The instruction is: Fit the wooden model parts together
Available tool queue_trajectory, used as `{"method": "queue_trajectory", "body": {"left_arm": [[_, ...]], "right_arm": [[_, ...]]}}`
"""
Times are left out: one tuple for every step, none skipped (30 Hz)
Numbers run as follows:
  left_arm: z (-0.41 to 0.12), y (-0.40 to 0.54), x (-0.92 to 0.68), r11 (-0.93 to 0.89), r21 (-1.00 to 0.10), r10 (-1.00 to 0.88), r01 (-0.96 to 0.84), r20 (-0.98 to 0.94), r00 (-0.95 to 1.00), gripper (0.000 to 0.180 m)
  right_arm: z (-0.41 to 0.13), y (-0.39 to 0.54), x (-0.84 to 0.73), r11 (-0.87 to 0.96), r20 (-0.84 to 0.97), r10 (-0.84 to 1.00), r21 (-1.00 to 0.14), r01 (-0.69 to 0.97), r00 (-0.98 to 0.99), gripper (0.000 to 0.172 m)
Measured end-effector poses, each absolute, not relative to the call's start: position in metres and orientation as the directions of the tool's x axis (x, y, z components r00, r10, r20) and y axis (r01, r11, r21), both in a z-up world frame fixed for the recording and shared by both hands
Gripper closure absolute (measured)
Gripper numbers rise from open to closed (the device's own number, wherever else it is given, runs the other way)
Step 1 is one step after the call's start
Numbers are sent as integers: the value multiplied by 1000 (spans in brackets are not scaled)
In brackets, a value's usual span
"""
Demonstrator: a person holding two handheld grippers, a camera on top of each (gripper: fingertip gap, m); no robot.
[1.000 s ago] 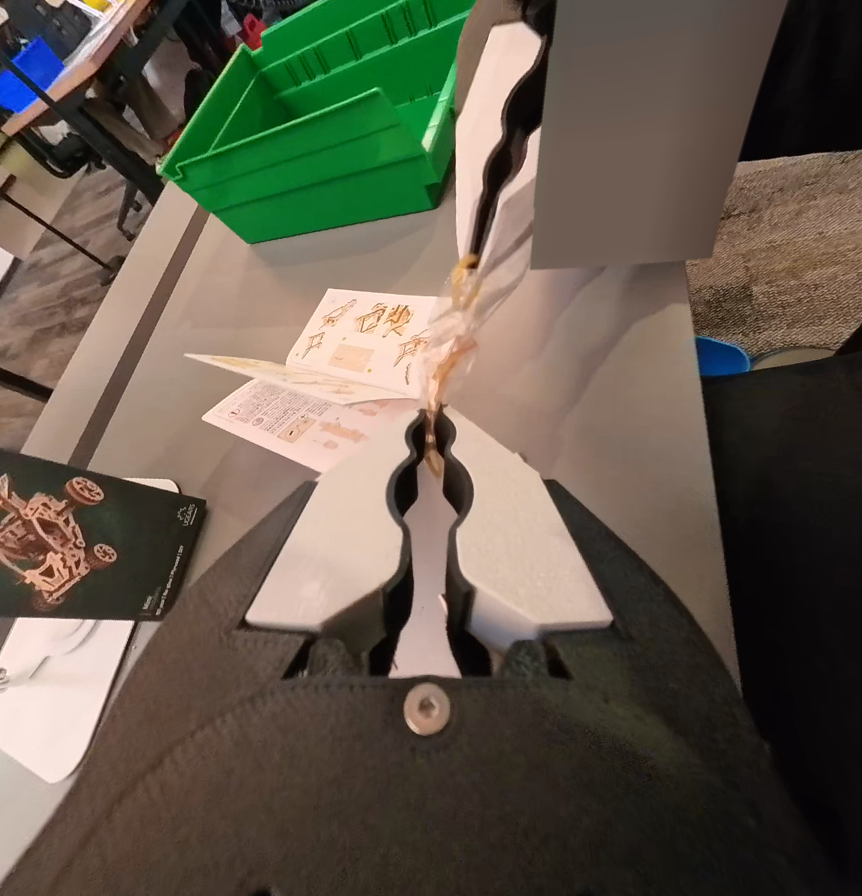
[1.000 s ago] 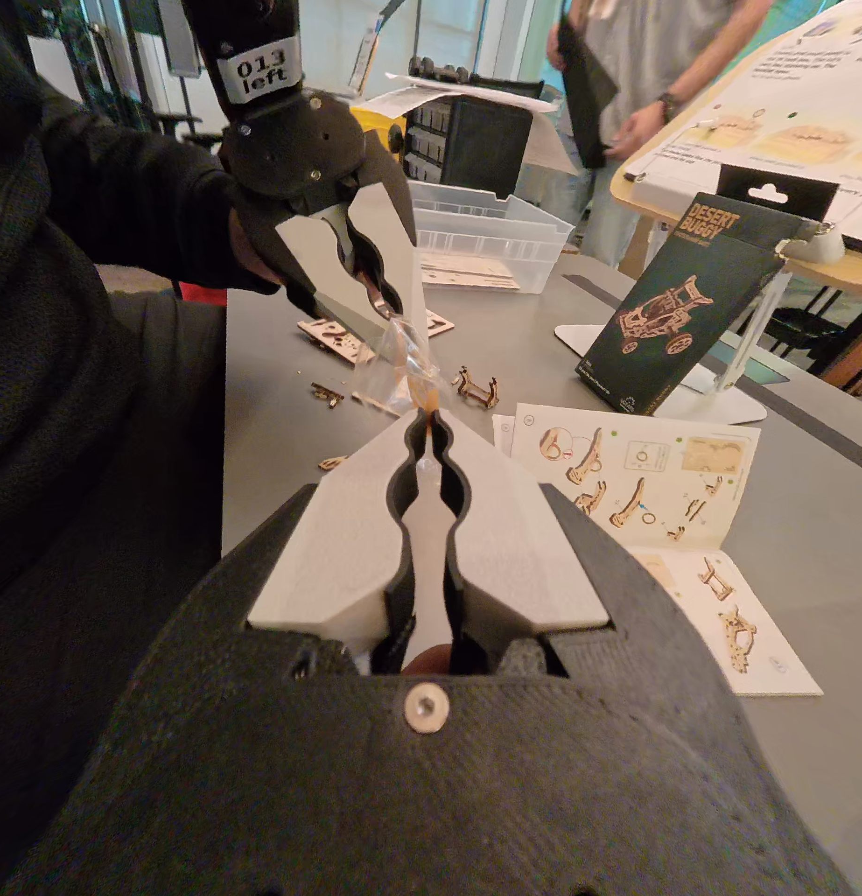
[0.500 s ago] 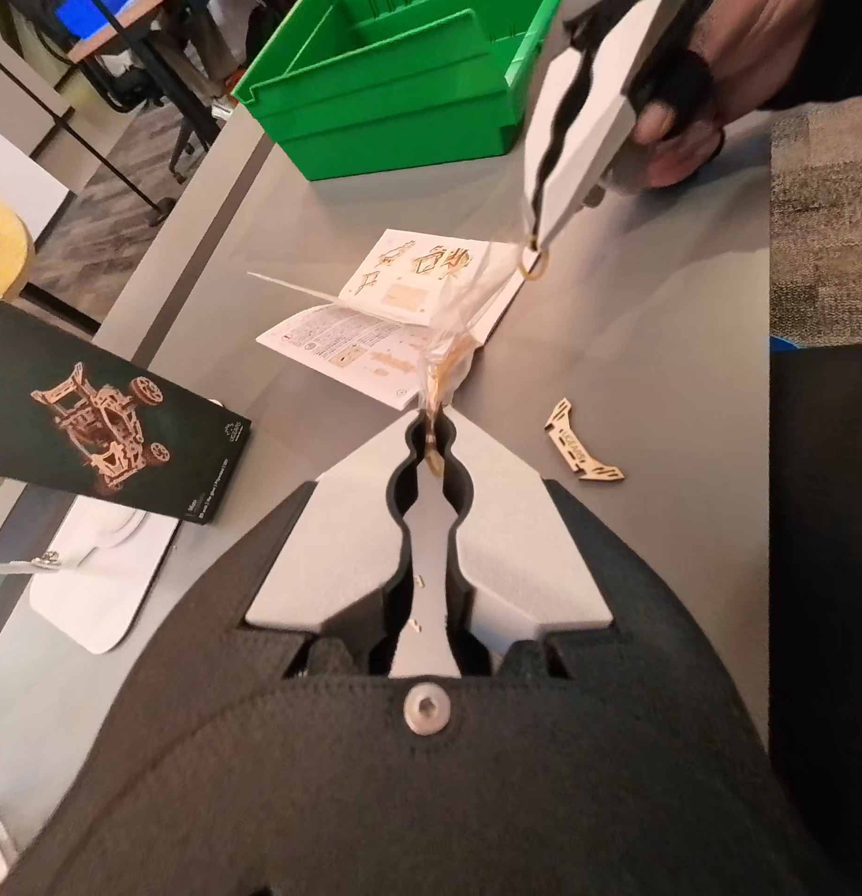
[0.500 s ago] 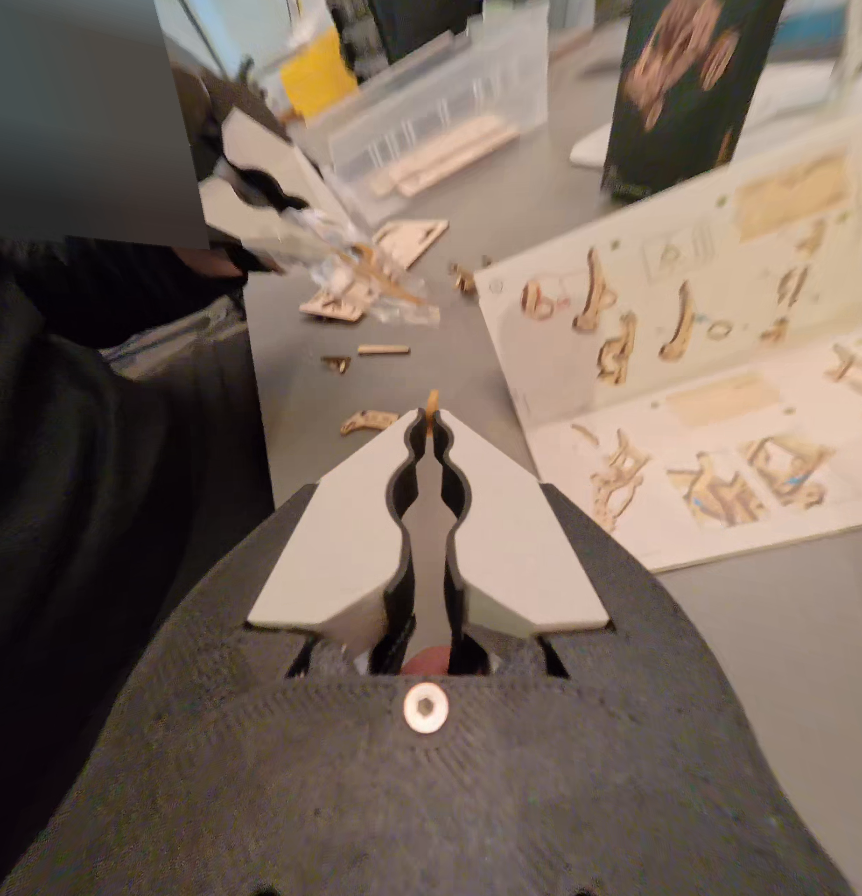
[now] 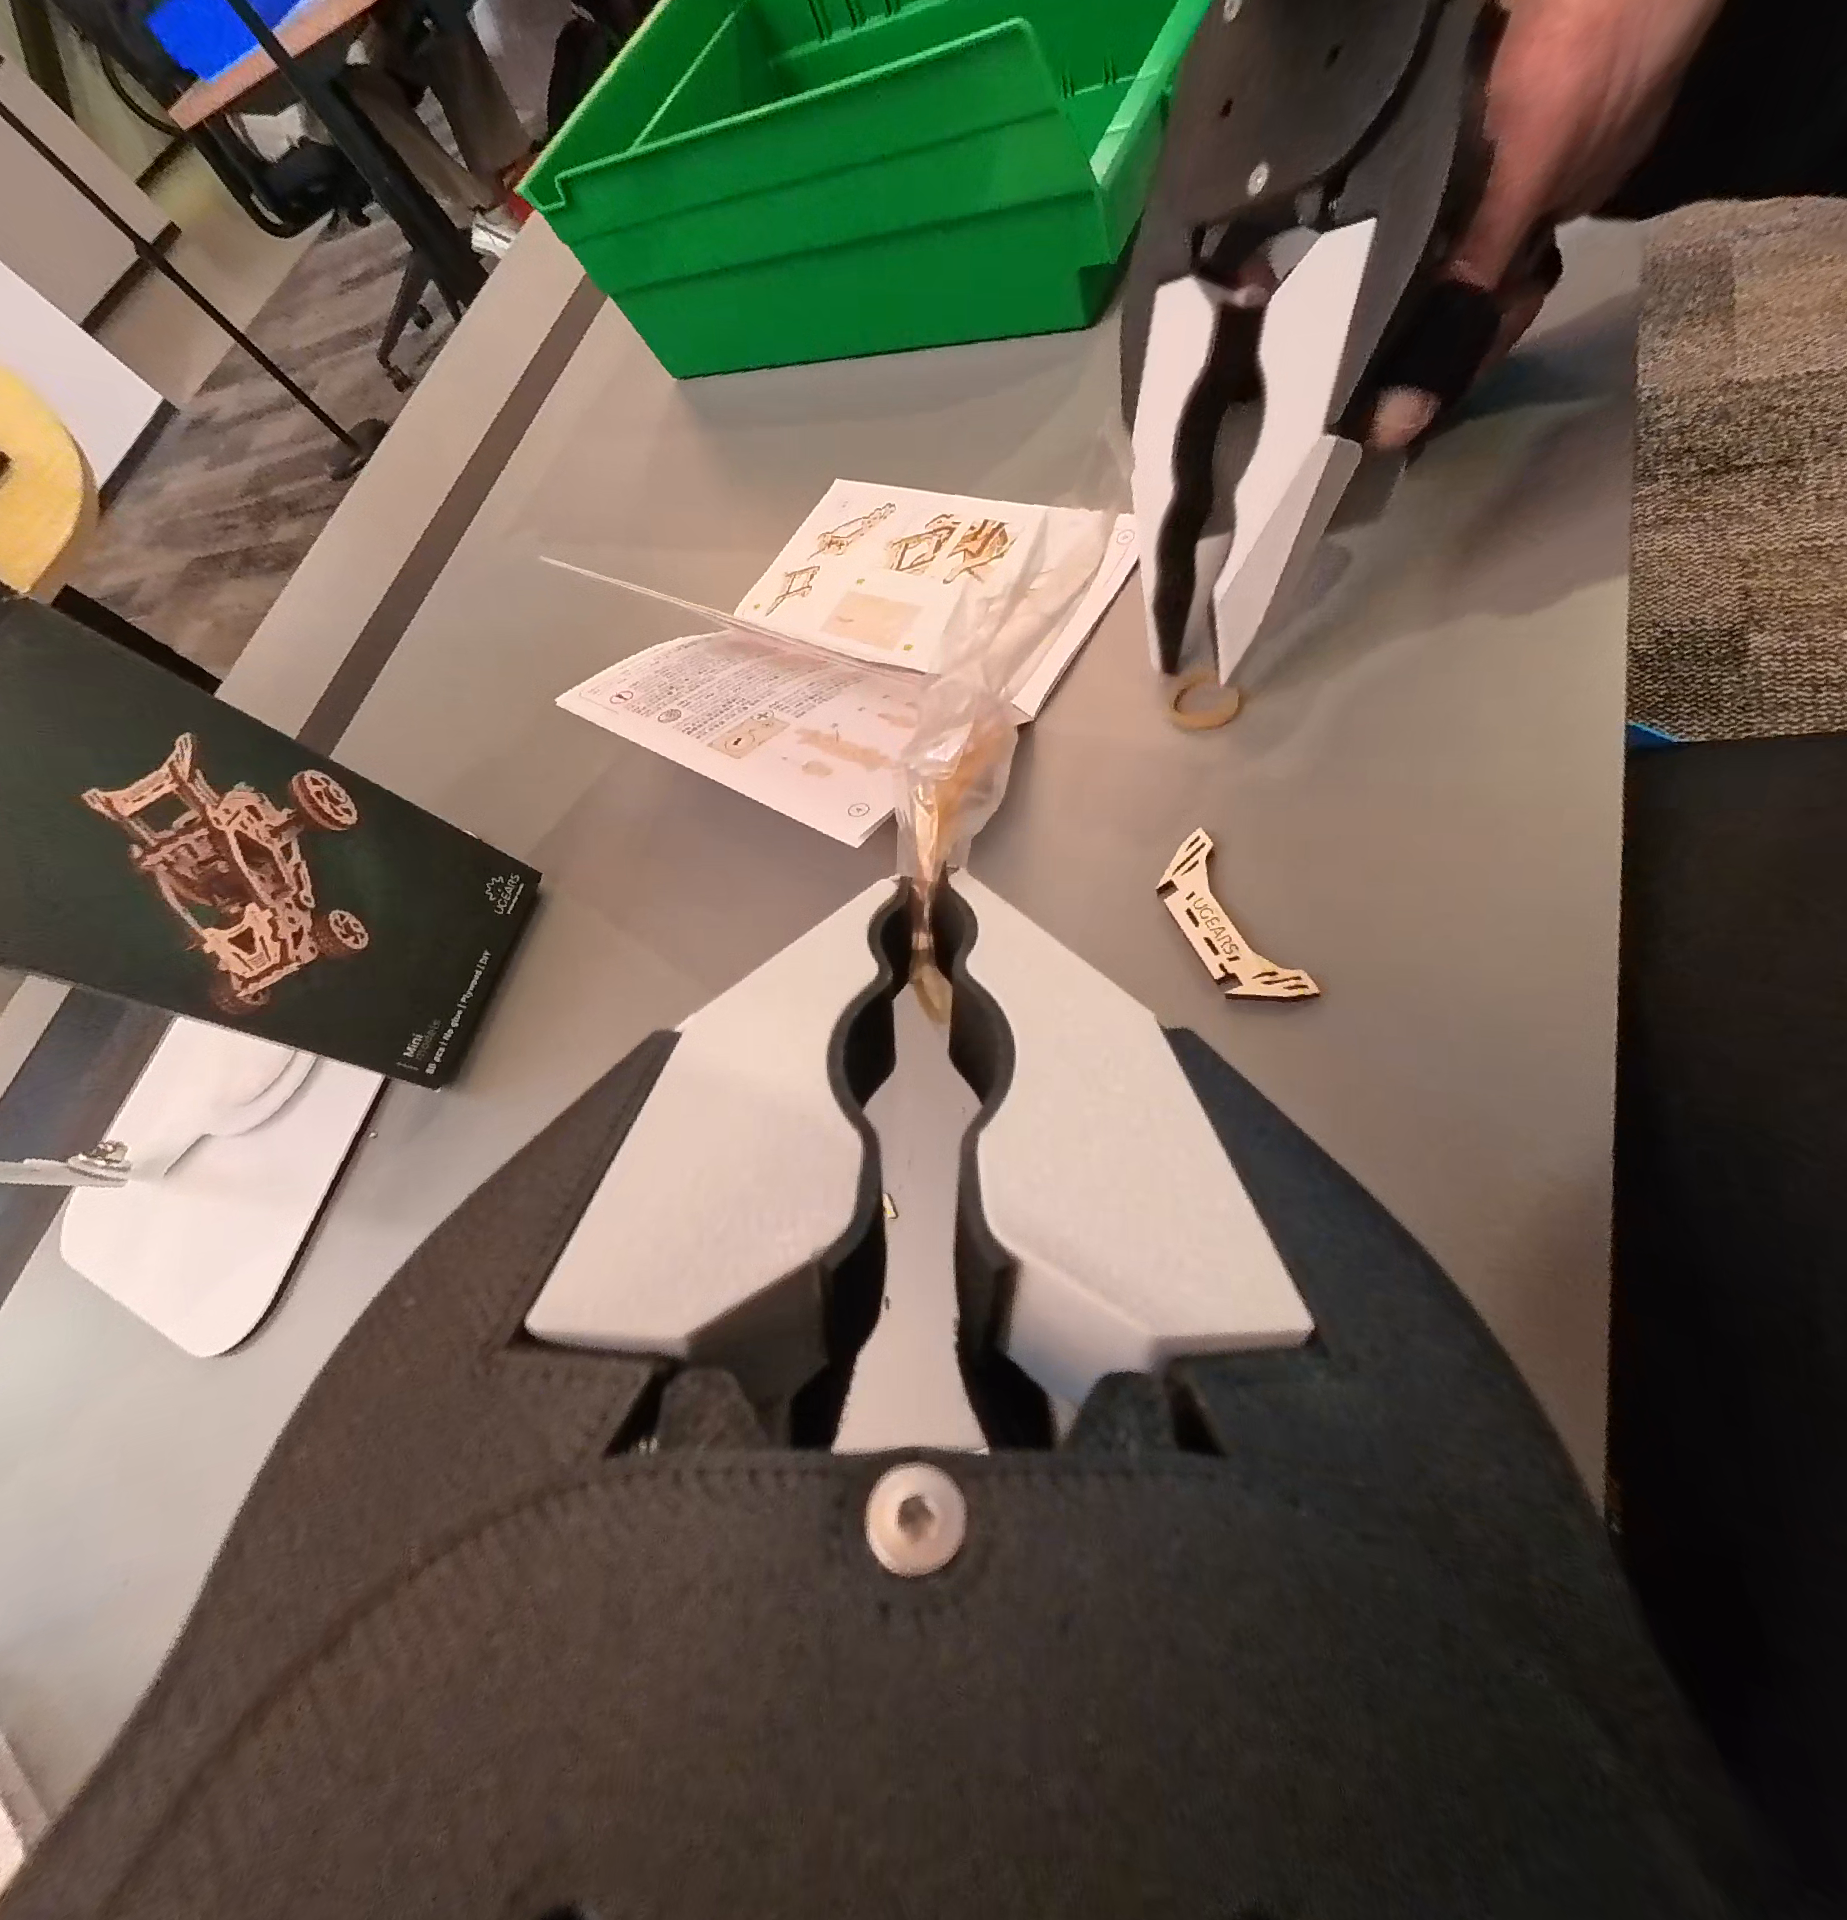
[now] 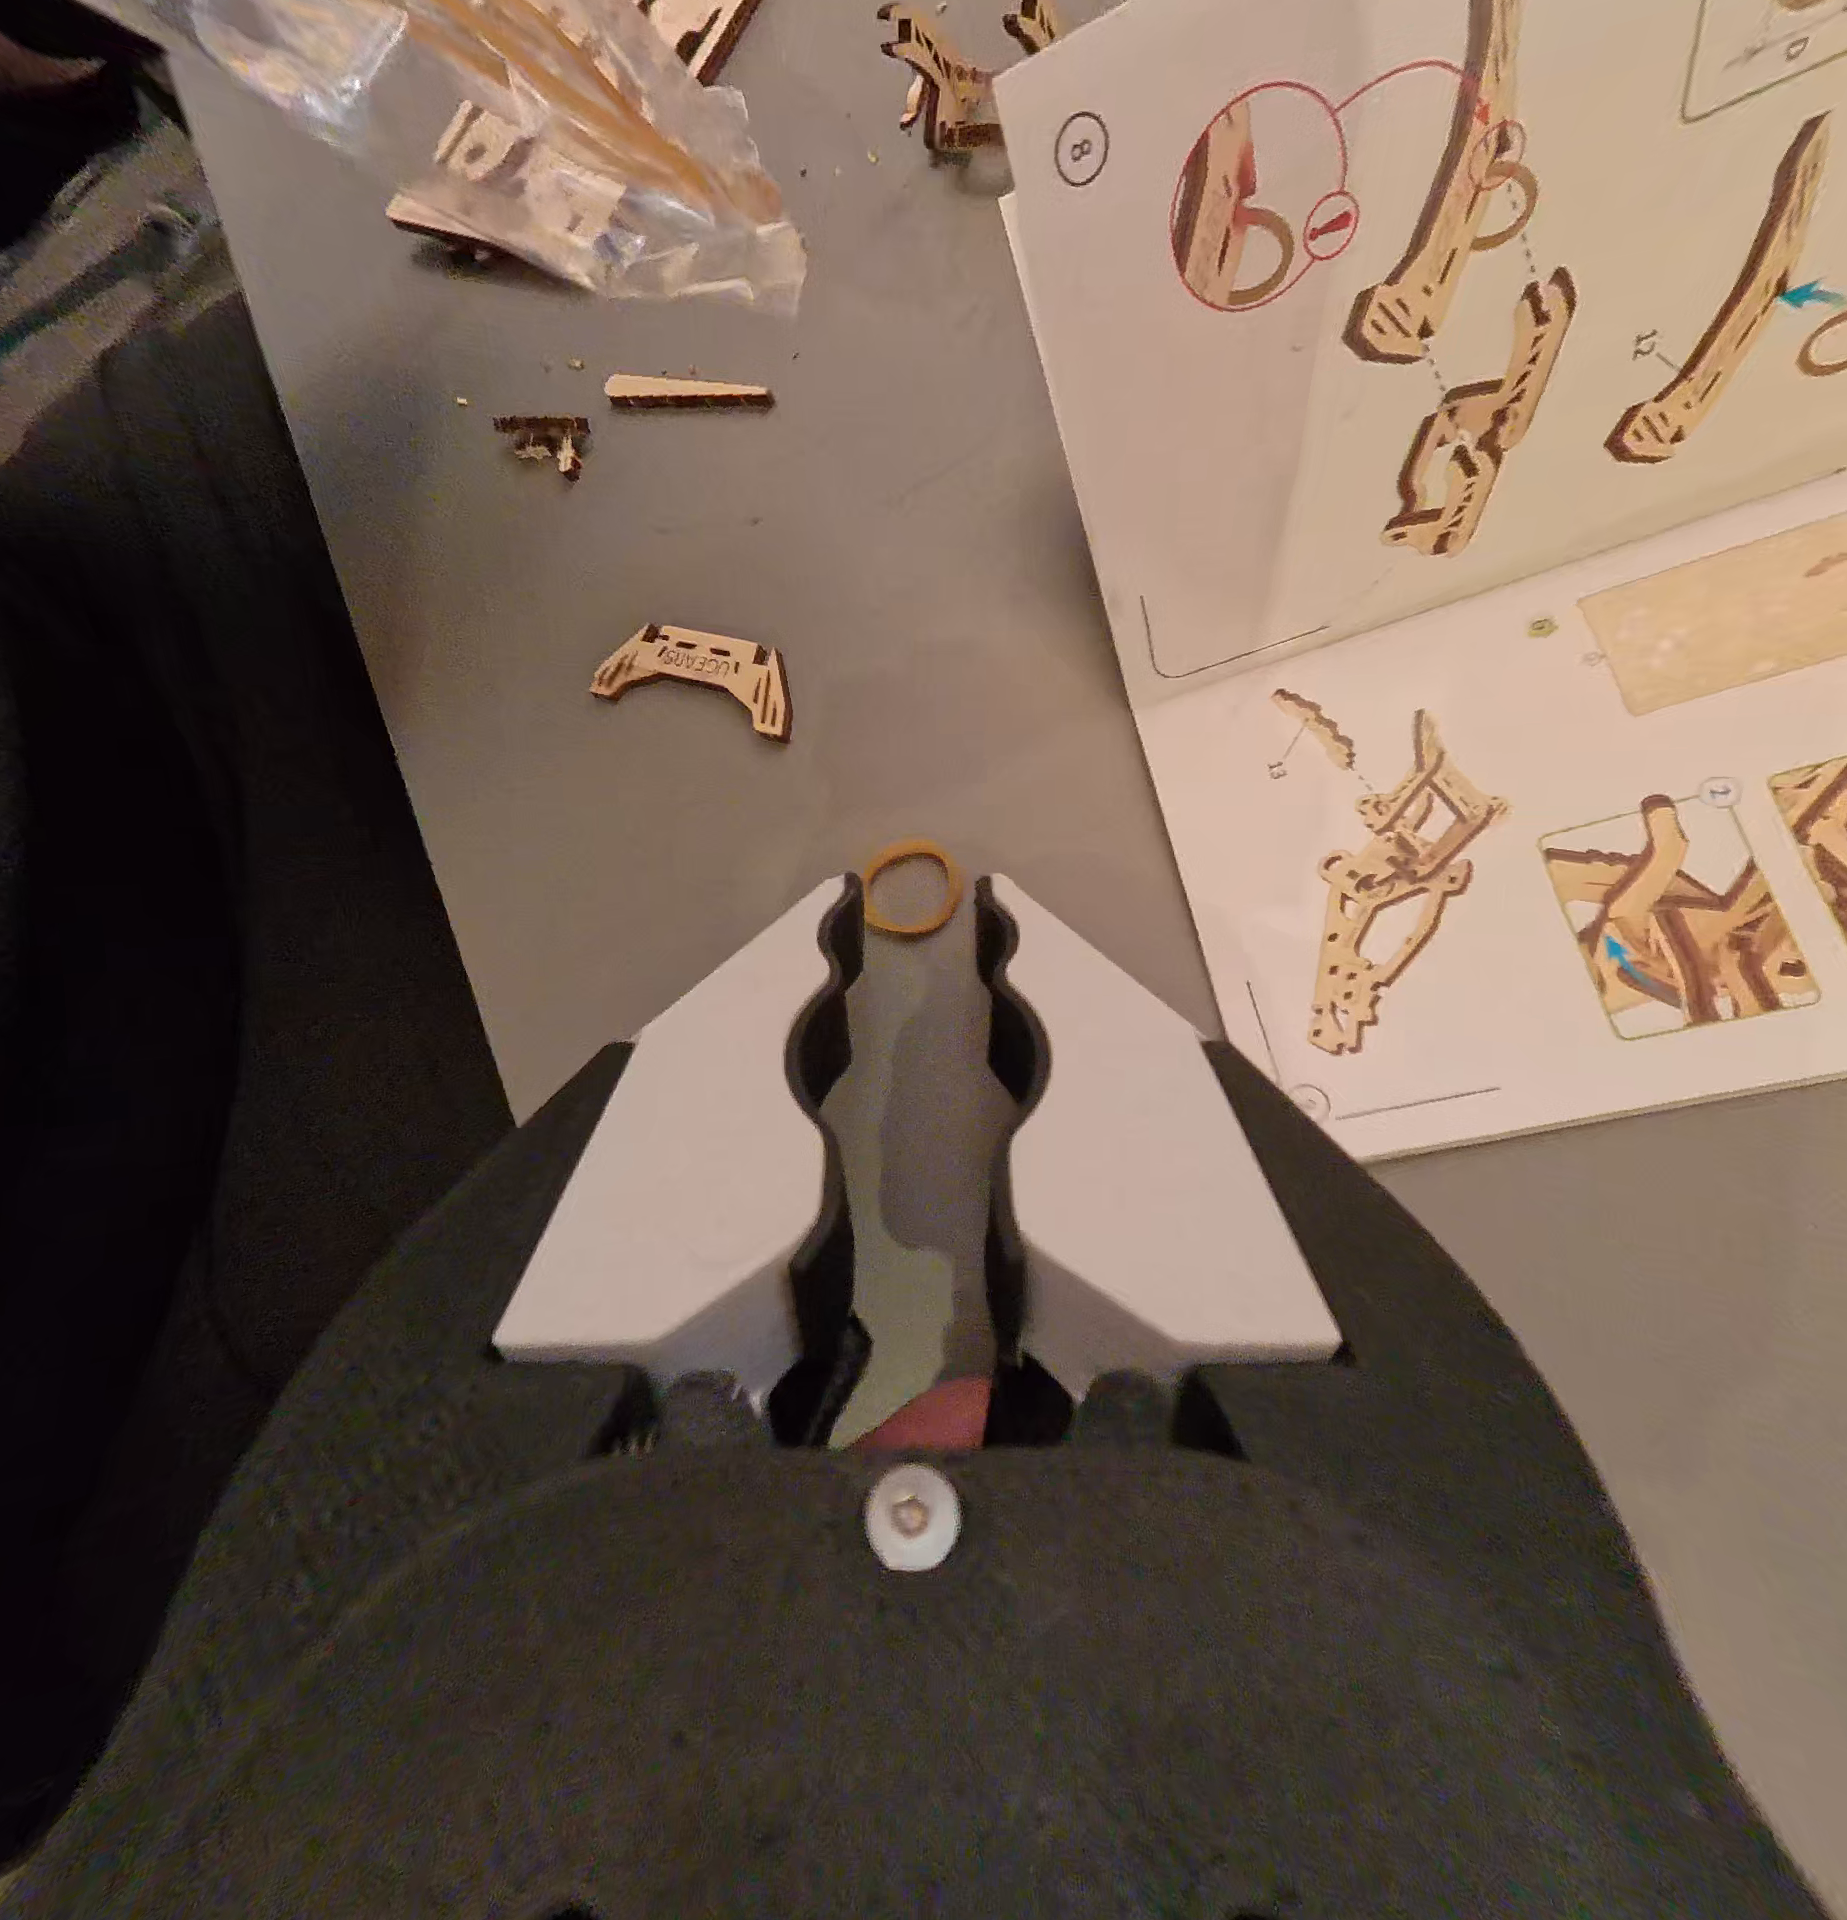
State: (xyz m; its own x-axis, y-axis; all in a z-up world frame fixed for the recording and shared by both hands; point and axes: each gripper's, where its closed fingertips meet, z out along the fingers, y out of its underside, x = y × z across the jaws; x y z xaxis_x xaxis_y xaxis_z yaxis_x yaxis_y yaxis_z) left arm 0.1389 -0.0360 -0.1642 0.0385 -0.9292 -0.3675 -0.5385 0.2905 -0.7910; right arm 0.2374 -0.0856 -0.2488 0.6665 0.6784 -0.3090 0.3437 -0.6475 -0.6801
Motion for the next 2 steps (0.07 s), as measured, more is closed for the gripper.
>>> {"method": "queue_trajectory", "body": {"left_arm": [[-164,-36,139,289,-792,-929,-538,-367,40,180],[-164,-36,139,290,-793,-929,-537,-367,41,180]], "right_arm": [[-248,-85,240,-639,-290,679,-686,348,675,152],[-245,-84,241,-625,-274,684,-697,351,676,152]]}}
